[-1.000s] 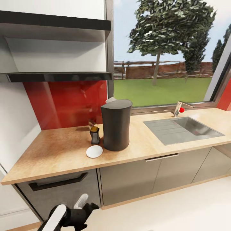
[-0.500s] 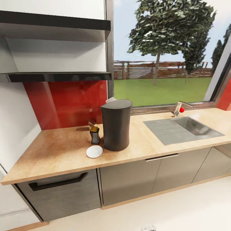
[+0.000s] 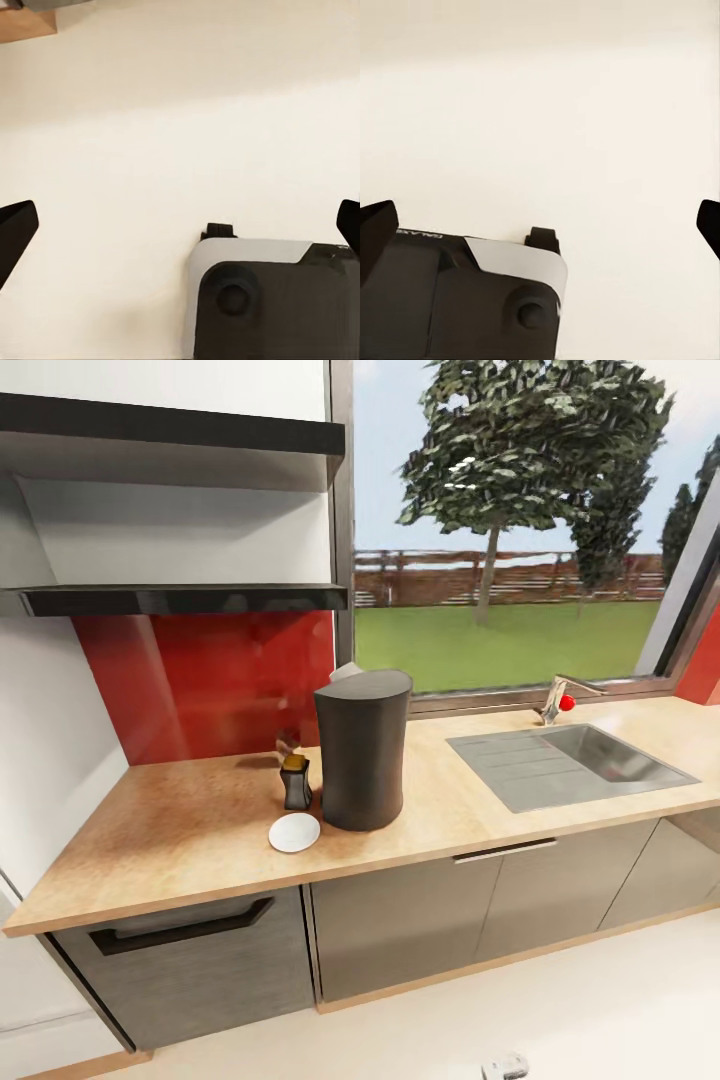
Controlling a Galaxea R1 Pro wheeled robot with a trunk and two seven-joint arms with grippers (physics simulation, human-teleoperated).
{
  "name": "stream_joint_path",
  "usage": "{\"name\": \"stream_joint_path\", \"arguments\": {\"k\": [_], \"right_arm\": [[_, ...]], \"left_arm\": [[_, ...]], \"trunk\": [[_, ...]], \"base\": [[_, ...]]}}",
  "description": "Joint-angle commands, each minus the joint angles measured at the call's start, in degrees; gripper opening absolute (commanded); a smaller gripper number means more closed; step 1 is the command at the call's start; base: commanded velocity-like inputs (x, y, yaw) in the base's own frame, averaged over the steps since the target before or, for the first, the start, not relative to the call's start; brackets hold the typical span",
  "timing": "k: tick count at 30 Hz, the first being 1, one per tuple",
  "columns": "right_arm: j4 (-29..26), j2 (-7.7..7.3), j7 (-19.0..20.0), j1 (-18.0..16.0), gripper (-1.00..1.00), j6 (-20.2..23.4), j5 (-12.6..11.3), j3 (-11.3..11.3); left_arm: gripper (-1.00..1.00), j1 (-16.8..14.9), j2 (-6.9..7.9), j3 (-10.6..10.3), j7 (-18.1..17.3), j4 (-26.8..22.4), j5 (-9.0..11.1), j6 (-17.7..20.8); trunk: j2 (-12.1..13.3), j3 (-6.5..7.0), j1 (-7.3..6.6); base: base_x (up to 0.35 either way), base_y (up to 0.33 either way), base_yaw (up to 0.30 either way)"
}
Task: Set up a coffee station on the kitchen countertop: keep the coffee maker on the countertop, move the bottle of coffee from the kitchen shelf to the counter next to the coffee maker, place a paper coffee filter on top of the coffee maker, put the saucer next to the coffee maker with the coffee cup on the saucer, and place the electric kettle next to the coffee maker.
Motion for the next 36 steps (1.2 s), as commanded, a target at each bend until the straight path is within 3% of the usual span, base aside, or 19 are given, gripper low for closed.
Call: {"name": "stream_joint_path", "arguments": {"k": [1,6,15,24,36], "right_arm": [[-0.17,-0.38,1.09,0.29,1.0,0.0,-0.35,0.34],[1.21,-0.95,6.89,0.9,1.0,-0.29,-1.78,0.26],[4.17,-1.27,8.09,1.0,1.0,-1.07,-6.21,0.25],[4.27,-1.24,8.07,1.02,1.0,-1.11,-6.49,0.27],[4.22,-1.28,8.22,0.99,1.0,-1.15,-6.58,0.25]], "left_arm": [[1.0,-0.04,1.2,-0.45,0.12,1.04,0.36,-1.99],[1.0,-0.01,2.53,-0.05,0.02,2.05,0.52,-3.92],[1.0,-0.01,2.4,0.17,0.9,4.93,0.48,-3.1],[1.0,-0.06,-0.05,0.46,0.86,5.65,0.73,-3.49],[1.0,-0.04,-0.52,0.45,0.89,5.66,0.8,-4.11]], "trunk": [[-0.13,-0.13,0.04],[-0.13,-0.13,0.04],[-0.13,-0.13,0.04],[-0.13,-0.13,0.04],[-0.13,-0.09,0.04]], "base": [[0.0,0.0,0.0],[0.0,0.0,0.0],[0.0,0.0,0.0],[0.0,0.0,0.0],[0.0,0.0,-0.186]]}}
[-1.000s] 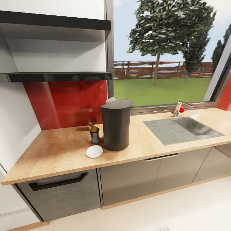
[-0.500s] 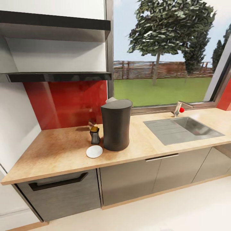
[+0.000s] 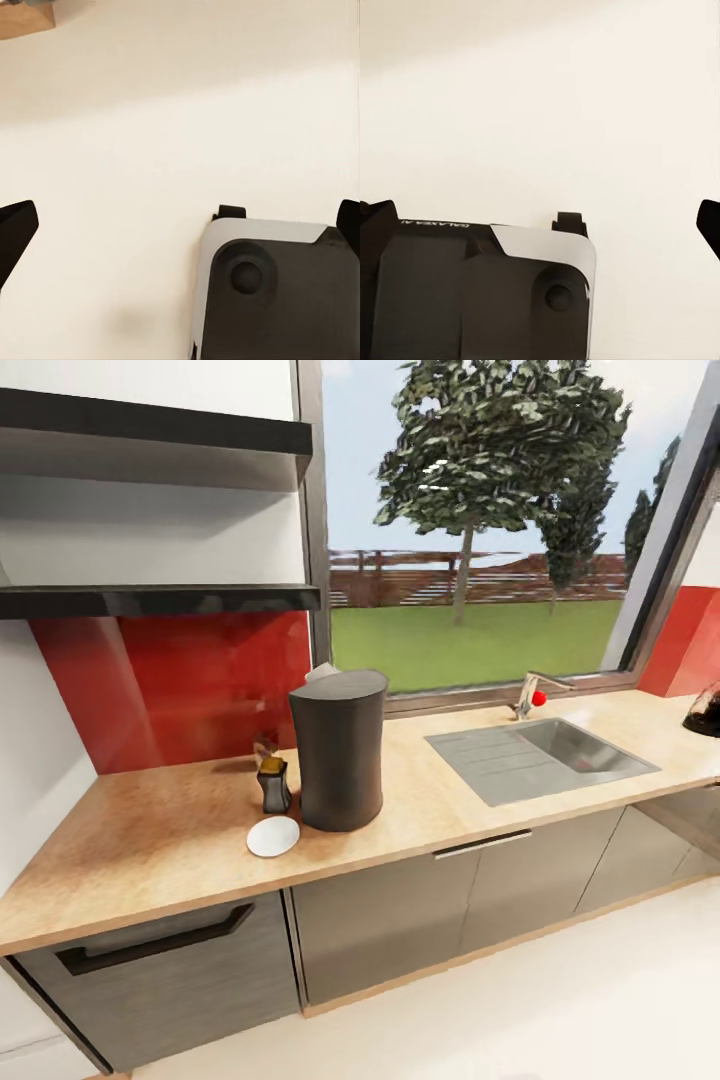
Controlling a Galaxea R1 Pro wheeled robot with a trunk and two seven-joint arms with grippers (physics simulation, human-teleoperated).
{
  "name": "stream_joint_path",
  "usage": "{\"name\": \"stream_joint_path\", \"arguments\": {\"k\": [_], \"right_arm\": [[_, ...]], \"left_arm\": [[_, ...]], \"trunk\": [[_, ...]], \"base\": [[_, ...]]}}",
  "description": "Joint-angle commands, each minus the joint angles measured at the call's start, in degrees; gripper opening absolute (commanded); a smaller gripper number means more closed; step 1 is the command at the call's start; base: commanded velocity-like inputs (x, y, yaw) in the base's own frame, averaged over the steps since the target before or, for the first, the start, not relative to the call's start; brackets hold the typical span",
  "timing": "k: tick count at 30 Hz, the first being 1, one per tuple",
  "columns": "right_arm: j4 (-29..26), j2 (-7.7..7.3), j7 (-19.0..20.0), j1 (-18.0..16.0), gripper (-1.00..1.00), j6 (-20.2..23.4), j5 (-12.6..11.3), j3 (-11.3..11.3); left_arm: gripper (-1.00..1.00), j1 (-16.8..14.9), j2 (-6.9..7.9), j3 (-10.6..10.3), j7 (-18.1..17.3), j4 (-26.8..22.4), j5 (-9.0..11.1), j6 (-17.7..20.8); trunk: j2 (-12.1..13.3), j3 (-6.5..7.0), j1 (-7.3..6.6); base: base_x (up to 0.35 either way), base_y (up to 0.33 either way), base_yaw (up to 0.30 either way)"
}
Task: Set up a coffee station on the kitchen countertop: keep the coffee maker on the countertop, move the bottle of coffee from the kitchen shelf to the counter next to the coffee maker, place a paper coffee filter on top of the coffee maker, put the saucer next to the coffee maker with the coffee cup on the saucer, and place the electric kettle next to the coffee maker.
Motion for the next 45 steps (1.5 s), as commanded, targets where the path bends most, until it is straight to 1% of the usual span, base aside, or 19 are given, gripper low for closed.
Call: {"name": "stream_joint_path", "arguments": {"k": [1,9,12,15,18,21,25,30,45], "right_arm": [[-0.07,-0.02,0.09,-0.06,1.0,0.2,-0.48,0.44],[-0.04,-0.04,0.11,-0.04,1.0,0.18,-0.46,0.44],[-0.02,-0.04,0.11,-0.05,1.0,0.18,-0.45,0.44],[-0.02,-0.04,0.08,-0.06,1.0,0.18,-0.45,0.44],[-0.02,-0.04,0.03,-0.06,1.0,0.18,-0.49,0.44],[-0.02,-0.04,0.02,-0.06,1.0,0.18,-0.52,0.44],[-0.02,-0.04,0.02,-0.04,1.0,0.18,-0.65,0.44],[-0.02,-0.05,0.02,-0.05,1.0,0.18,-1.58,0.44],[-0.02,-0.12,0.02,-0.05,1.0,0.18,-1.77,0.44]], "left_arm": [[1.0,-0.03,0.02,-0.49,0.28,-0.03,0.34,-0.17],[1.0,-0.04,0.03,-0.41,0.28,-0.04,0.34,-0.21],[1.0,-0.01,0.08,-0.07,0.28,-0.03,0.34,-0.21],[1.0,-0.02,0.21,1.97,0.29,0.05,0.65,-0.23],[1.0,-0.02,0.27,5.15,0.23,0.17,1.17,-0.28],[1.0,-0.01,0.24,6.17,0.21,0.2,1.21,-0.25],[1.0,0.0,0.1,6.47,0.2,0.22,0.96,-0.22],[1.0,0.01,0.04,6.5,0.14,0.22,0.68,-0.16],[1.0,0.02,0.03,6.47,0.19,0.22,0.6,-0.13]], "trunk": [[-0.13,-0.13,0.04],[-0.13,-0.13,0.04],[-0.13,-0.13,0.04],[-0.13,-0.13,0.04],[-0.13,-0.16,0.04],[-0.13,-0.21,0.04],[-0.13,-0.3,0.04],[-0.13,-0.4,0.04],[-0.13,-0.74,0.04]], "base": [[0.0,0.0,-0.268],[0.0,0.0,-0.274],[0.0,0.0,-0.276],[0.0,0.0,-0.276],[0.0,0.0,-0.277],[0.0,0.0,-0.277],[0.0,0.0,-0.276],[0.0,0.0,-0.276],[0.0,0.0,-0.276]]}}
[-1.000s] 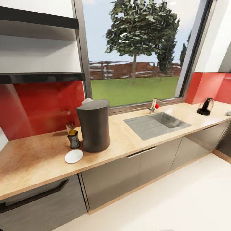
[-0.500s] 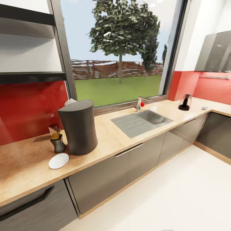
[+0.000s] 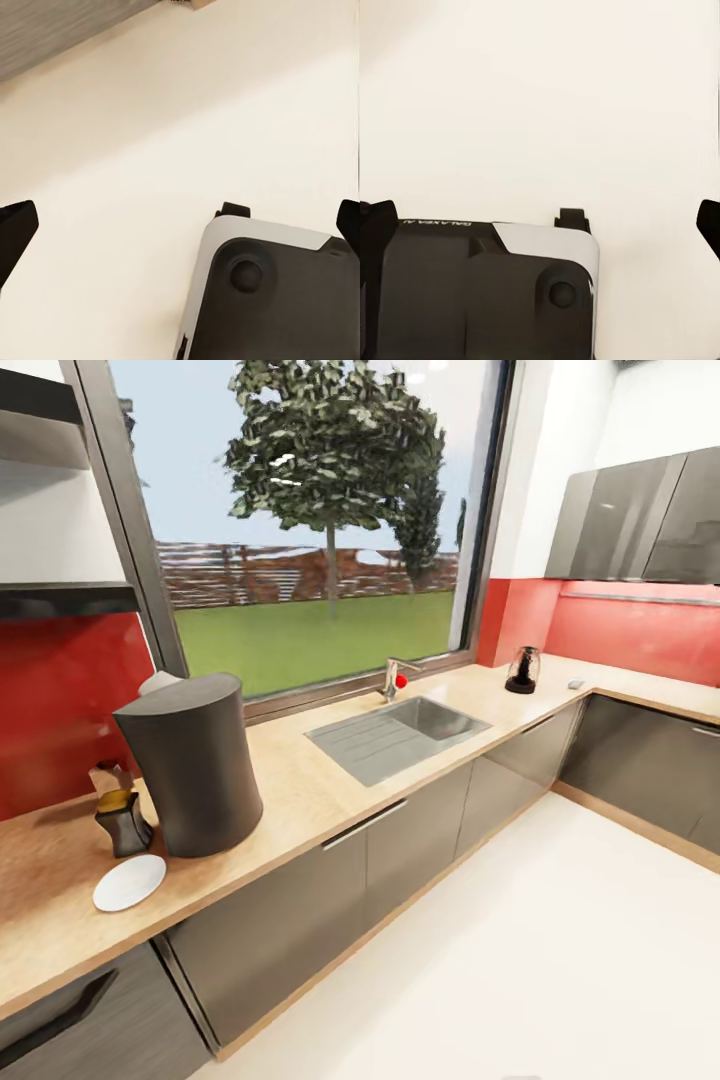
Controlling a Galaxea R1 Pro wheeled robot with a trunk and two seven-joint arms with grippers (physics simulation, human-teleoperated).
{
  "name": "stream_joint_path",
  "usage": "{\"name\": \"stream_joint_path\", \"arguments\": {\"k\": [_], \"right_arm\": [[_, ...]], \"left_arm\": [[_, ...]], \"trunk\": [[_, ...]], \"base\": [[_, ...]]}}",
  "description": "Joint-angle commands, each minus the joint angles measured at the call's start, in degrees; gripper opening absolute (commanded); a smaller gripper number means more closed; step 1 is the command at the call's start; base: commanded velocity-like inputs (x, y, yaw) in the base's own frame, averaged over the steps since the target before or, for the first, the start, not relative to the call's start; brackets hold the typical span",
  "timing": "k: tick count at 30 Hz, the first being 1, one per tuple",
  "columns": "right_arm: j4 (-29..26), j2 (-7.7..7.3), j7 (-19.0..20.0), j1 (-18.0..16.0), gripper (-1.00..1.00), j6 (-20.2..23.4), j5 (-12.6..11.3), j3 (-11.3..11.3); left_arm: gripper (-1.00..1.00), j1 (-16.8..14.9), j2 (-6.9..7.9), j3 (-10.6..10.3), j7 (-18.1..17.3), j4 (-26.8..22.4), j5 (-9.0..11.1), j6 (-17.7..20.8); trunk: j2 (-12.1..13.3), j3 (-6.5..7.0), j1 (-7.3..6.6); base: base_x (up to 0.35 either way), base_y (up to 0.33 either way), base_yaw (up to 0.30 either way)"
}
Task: Set up a coffee station on the kitchen countertop: keep the coffee maker on the countertop, move the bottle of coffee from the kitchen shelf to the counter next to the coffee maker, place a paper coffee filter on top of the coffee maker, put the saucer next to the coffee maker with the coffee cup on the saucer, and place the electric kettle next to the coffee maker.
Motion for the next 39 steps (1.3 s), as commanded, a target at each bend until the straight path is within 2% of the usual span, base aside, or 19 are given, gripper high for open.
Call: {"name": "stream_joint_path", "arguments": {"k": [1,15,39], "right_arm": [[-0.05,-0.03,0.09,-0.05,1.0,0.22,-0.49,0.44],[-0.07,-0.03,0.09,-0.08,1.0,0.22,-0.49,0.44],[0.0,-0.03,0.09,-0.07,1.0,0.22,-0.57,0.44]], "left_arm": [[1.0,-0.05,0.02,-0.51,0.28,-0.01,0.33,-0.15],[1.0,-0.05,0.02,-0.51,0.2,-0.01,0.33,-0.15],[1.0,-0.03,0.02,-0.51,0.19,-0.01,0.33,-0.12]], "trunk": [[-0.13,-0.15,0.03],[-0.13,-0.54,0.03],[-0.13,-1.32,0.03]], "base": [[0.0,0.0,-0.277],[0.023,-0.006,-0.276],[0.239,-0.15,-0.276]]}}
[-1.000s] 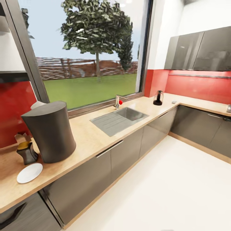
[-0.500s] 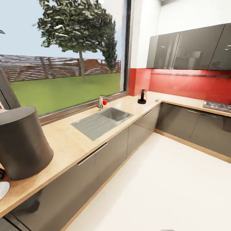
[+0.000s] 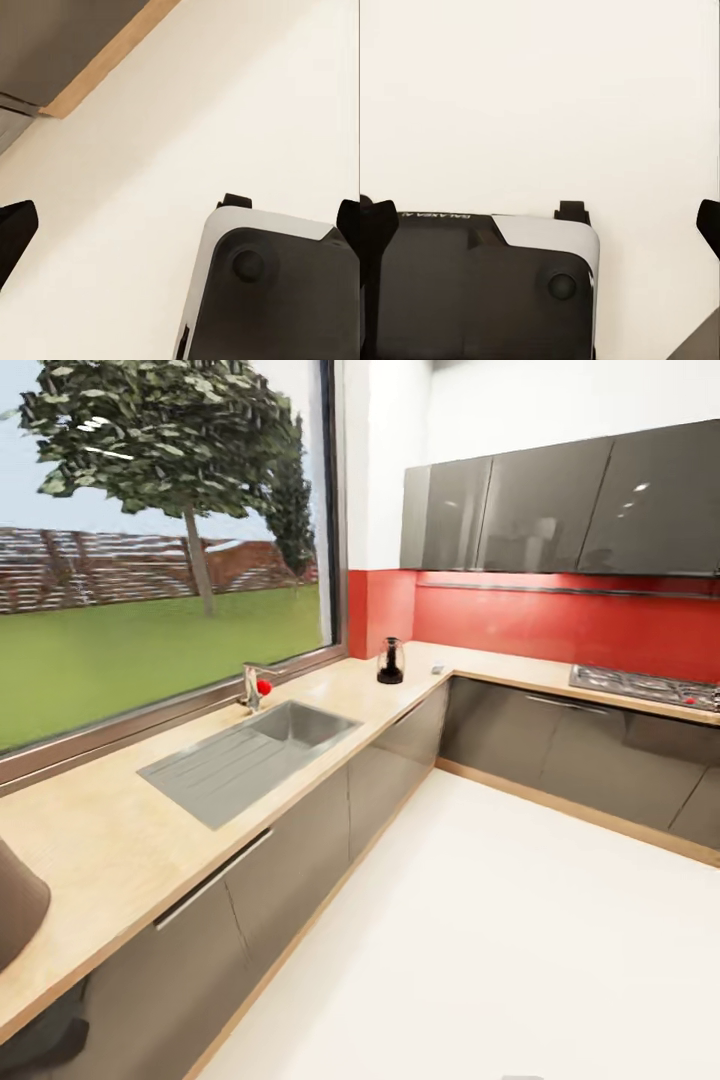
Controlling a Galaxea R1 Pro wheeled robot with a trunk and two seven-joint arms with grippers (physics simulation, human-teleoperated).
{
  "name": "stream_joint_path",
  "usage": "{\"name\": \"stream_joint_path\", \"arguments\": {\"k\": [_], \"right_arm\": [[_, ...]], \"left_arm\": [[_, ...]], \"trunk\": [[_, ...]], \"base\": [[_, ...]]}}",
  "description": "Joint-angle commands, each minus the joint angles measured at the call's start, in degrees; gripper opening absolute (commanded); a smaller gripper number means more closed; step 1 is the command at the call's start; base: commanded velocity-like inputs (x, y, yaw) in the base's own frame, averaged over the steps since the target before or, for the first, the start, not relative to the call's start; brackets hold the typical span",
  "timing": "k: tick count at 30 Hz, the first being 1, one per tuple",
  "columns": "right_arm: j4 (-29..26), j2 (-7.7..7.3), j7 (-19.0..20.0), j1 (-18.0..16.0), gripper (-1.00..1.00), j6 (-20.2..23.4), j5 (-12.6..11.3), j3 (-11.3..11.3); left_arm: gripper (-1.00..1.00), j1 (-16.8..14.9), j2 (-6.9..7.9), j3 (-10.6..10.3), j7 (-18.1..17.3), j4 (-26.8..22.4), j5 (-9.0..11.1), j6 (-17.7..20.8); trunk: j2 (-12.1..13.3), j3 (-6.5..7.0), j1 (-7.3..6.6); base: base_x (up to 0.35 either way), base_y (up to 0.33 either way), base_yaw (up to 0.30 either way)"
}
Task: Set up a coffee station on the kitchen countertop: keep the coffee maker on the countertop, move the bottle of coffee from the kitchen shelf to the counter next to the coffee maker, place a paper coffee filter on top of the coffee maker, put the saucer next to the coffee maker with the coffee cup on the saucer, and place the electric kettle next to the coffee maker.
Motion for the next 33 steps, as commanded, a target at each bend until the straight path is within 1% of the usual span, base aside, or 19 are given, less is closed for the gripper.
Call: {"name": "stream_joint_path", "arguments": {"k": [1,16,33], "right_arm": [[-0.07,-0.04,0.06,-0.06,1.0,0.22,-0.52,0.44],[-0.06,-0.15,0.0,-0.04,1.0,0.22,-0.6,0.42],[-0.06,-0.4,0.0,-0.06,1.0,0.25,-0.6,0.35]], "left_arm": [[1.0,-0.01,0.02,-0.5,0.29,-0.01,0.33,-0.18],[1.0,-0.04,0.02,-0.51,0.29,-0.01,0.33,-0.17],[1.0,-0.02,0.02,-0.5,0.2,-0.01,0.33,-0.11]], "trunk": [[-0.12,-0.16,0.06],[-0.12,-0.73,0.06],[-0.12,-1.2,0.06]], "base": [[0.285,-0.137,-0.27],[0.315,-0.05,-0.268],[0.294,-0.142,-0.271]]}}
